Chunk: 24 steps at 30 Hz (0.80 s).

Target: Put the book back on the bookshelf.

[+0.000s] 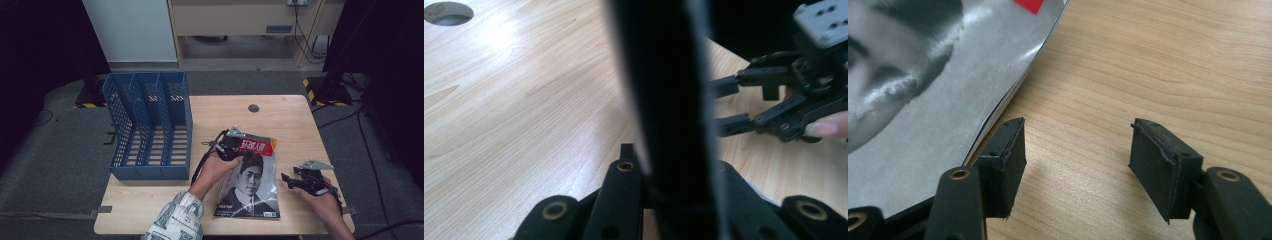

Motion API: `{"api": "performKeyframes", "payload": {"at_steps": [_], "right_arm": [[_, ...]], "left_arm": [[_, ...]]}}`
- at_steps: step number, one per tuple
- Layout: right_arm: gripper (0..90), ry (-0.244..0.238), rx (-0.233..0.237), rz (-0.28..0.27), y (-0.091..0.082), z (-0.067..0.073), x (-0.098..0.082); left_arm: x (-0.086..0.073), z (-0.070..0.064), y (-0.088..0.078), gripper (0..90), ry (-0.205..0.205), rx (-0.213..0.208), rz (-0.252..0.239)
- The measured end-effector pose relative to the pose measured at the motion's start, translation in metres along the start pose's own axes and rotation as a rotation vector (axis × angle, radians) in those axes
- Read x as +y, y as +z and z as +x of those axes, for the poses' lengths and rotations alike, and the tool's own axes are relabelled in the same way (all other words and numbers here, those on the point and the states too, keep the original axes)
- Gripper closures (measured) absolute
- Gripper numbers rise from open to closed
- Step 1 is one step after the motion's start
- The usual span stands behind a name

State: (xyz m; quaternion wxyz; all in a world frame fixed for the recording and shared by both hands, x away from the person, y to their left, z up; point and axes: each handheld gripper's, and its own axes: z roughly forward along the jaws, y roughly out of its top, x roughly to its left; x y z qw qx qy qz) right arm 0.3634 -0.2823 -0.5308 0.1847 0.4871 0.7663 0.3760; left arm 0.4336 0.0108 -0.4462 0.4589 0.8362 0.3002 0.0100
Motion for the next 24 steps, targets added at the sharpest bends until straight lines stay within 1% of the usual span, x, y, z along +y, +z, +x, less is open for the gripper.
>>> {"api": "performKeyframes", "payload": {"at_steps": [4, 8, 9, 11, 13, 14, 17, 20, 23, 24], "right_arm": [[37.7, -0.018, -0.010, 0.016, 0.005, 0.002, -0.001], [37.6, -0.024, -0.011, 0.016, 0.005, 0.004, -0.001], [37.4, -0.034, -0.015, 0.016, 0.006, 0.004, -0.001], [36.3, -0.038, -0.023, 0.015, 0.006, 0.006, -0.001], [35.8, -0.060, -0.030, 0.013, 0.007, 0.006, -0.002], [35.7, -0.063, -0.036, 0.008, 0.008, 0.007, -0.002], [34.5, -0.062, -0.037, 0.009, 0.008, 0.007, -0.002], [31.4, -0.074, -0.039, 0.014, 0.008, 0.007, -0.002], [30.9, -0.073, -0.038, 0.017, 0.009, 0.008, -0.002], [30.9, -0.073, -0.038, 0.017, 0.009, 0.008, -0.002]], "left_arm": [[0.002, -0.001, -0.004, 85.6, -0.007, 0.001, -0.026], [0.004, -0.001, -0.011, 85.7, -0.030, -0.005, -0.052], [0.005, -0.003, -0.014, 85.8, -0.027, -0.001, -0.061], [0.009, -0.005, -0.020, 85.9, -0.015, 0.004, -0.074], [0.013, -0.006, -0.024, 86.1, -0.013, 0.007, -0.084], [0.015, -0.007, -0.026, 86.1, -0.010, 0.008, -0.090], [0.021, -0.007, -0.032, 86.3, -0.021, 0.009, -0.111], [0.027, -0.007, -0.035, 86.3, -0.017, 0.016, -0.115], [0.033, -0.010, -0.038, 86.4, -0.014, 0.021, -0.130], [0.033, -0.010, -0.038, 86.4, -0.014, 0.021, -0.130]]}}
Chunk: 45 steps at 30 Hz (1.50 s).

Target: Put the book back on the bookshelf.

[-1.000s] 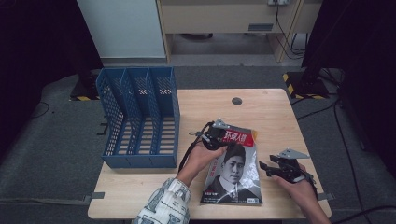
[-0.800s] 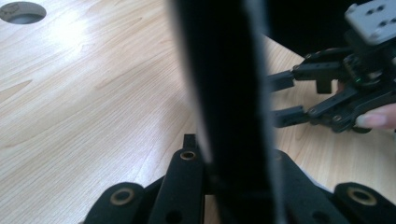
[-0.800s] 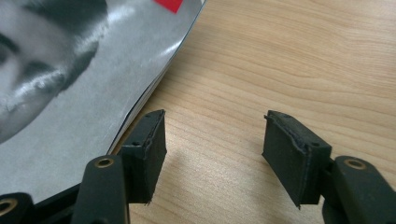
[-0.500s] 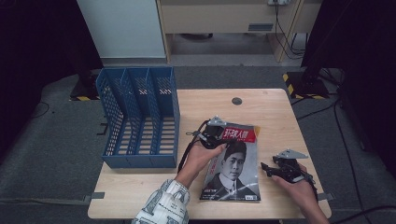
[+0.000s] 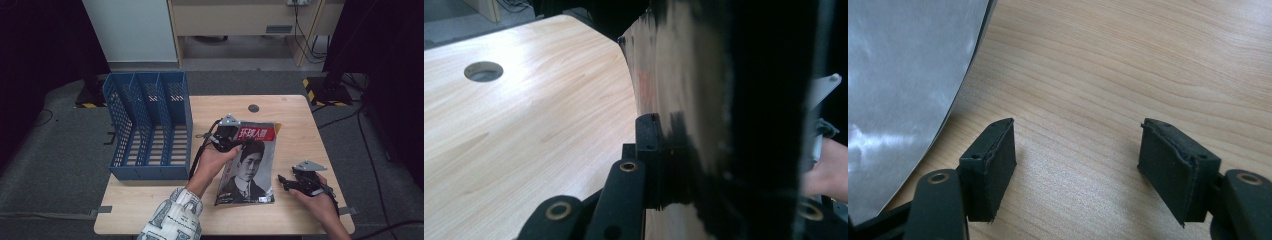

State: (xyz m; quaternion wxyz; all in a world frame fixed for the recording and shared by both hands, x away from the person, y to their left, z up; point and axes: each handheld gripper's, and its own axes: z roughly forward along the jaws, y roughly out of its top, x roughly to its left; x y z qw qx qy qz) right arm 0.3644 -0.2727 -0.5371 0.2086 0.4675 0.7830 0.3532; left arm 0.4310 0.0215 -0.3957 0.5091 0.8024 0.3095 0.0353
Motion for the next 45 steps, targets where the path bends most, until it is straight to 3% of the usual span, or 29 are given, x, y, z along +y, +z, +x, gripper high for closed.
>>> {"api": "performKeyframes", "payload": {"at_steps": [4, 10, 14, 18, 22, 45], "right_arm": [[30.6, 0.010, -0.002, 0.001, 0.000, 0.001, 0.000], [30.3, 0.004, -0.002, -0.003, 0.000, 0.001, 0.000], [30.2, 0.004, 0.000, -0.002, 0.000, 0.001, 0.000], [30.2, 0.004, 0.000, -0.003, 0.000, 0.001, 0.000], [30.2, 0.004, 0.000, -0.002, 0.000, 0.001, 0.000], [29.4, 0.007, -0.002, -0.003, 0.001, 0.002, 0.000]], "left_arm": [[0.011, -0.004, -0.006, 86.4, -0.013, -0.014, -0.036], [0.032, -0.012, -0.011, 86.5, 0.014, -0.012, -0.065], [0.040, -0.007, -0.013, 86.5, -0.003, -0.023, -0.095], [0.047, -0.004, -0.015, 86.5, -0.004, -0.004, -0.108], [0.050, -0.005, -0.020, 86.5, 0.014, 0.011, -0.108], [0.061, 0.001, -0.063, 86.6, -0.016, 0.093, -0.167]]}}
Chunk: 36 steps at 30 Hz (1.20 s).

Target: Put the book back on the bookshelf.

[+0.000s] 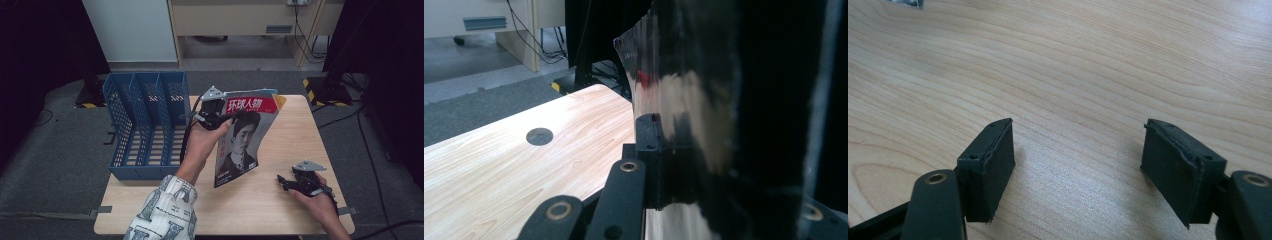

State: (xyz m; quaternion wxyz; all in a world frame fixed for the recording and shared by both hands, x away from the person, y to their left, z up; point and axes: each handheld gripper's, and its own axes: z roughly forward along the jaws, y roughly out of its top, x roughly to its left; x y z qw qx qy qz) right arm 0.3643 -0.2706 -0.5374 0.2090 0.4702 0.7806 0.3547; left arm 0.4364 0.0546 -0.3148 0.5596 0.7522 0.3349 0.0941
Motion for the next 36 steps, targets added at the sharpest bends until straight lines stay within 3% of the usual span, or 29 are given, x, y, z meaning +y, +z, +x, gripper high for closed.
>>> {"api": "performKeyframes", "payload": {"at_steps": [36], "right_arm": [[29.4, -0.008, 0.008, 0.003, 0.000, -0.001, 0.001]], "left_arm": [[0.015, 0.020, -0.042, 86.6, -0.027, 0.078, -0.064]]}}
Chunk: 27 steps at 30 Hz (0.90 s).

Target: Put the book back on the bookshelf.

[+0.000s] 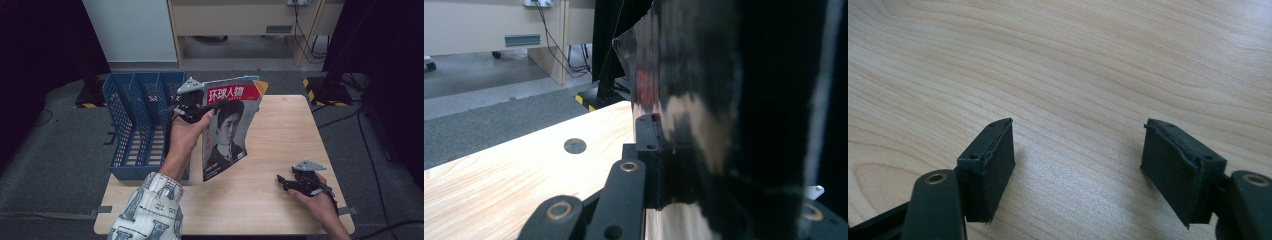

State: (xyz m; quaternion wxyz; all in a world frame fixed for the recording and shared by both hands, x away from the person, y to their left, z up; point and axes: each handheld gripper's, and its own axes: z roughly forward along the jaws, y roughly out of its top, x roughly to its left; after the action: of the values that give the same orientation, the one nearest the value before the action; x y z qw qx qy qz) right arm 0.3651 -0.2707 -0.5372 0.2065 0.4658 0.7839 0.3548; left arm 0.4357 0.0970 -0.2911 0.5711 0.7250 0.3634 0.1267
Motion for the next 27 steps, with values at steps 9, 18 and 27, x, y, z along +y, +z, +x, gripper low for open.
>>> {"api": "performKeyframes", "payload": {"at_steps": [9, 18, 27], "right_arm": [[29.4, -0.001, 0.003, 0.001, 0.000, 0.000, 0.000], [29.4, -0.001, 0.002, 0.000, 0.000, 0.000, 0.000], [30.1, -0.006, -0.007, -0.003, 0.000, 0.001, 0.000]], "left_arm": [[0.006, 0.000, -0.007, 86.6, 0.005, 0.004, -0.009], [0.012, 0.003, -0.022, 86.6, 0.005, 0.020, -0.025], [0.015, 0.007, -0.041, 86.6, 0.007, 0.040, -0.055]]}}
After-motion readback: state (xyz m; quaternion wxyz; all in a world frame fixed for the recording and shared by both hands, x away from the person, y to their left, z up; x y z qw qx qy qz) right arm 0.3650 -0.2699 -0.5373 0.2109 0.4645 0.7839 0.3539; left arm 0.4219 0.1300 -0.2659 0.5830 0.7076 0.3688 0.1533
